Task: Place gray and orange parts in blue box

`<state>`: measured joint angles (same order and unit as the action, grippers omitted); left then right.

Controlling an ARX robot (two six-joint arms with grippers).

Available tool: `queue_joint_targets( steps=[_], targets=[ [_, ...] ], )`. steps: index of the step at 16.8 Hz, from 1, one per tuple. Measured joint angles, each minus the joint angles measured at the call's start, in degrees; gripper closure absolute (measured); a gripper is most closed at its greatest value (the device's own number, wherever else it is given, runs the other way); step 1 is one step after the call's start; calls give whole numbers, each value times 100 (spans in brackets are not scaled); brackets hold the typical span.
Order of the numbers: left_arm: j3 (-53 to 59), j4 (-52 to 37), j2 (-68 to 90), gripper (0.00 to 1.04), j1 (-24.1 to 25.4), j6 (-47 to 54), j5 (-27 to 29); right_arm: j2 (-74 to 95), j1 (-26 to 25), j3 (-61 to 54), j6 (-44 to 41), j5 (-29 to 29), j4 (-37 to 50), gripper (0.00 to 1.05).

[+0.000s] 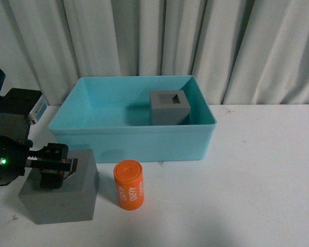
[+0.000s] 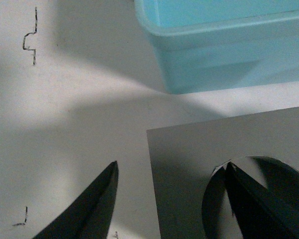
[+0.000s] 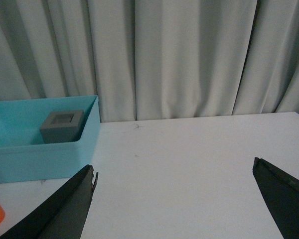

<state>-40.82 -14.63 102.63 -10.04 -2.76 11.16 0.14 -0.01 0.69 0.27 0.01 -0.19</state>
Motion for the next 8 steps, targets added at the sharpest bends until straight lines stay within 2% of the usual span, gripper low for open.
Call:
queue_joint_targets(
  steps=[1,2,3,4,8],
  targets=[
    [2,57,4,67,-42,-28,-70,0,0,0,0,-2,0,6],
    [39,575,-391,83,-37,-232,-166,0,0,0,0,0,0,6],
    [4,1547,-1456,84,-9,-494,-417,0,0,0,0,0,0,6],
    [-348,1779,-2203,84,-33,-522,-518,0,0,0,0,0,0,6],
    [-977,1117,-2476,85,-188,-358,-343,0,0,0,0,0,-2,6]
  ],
)
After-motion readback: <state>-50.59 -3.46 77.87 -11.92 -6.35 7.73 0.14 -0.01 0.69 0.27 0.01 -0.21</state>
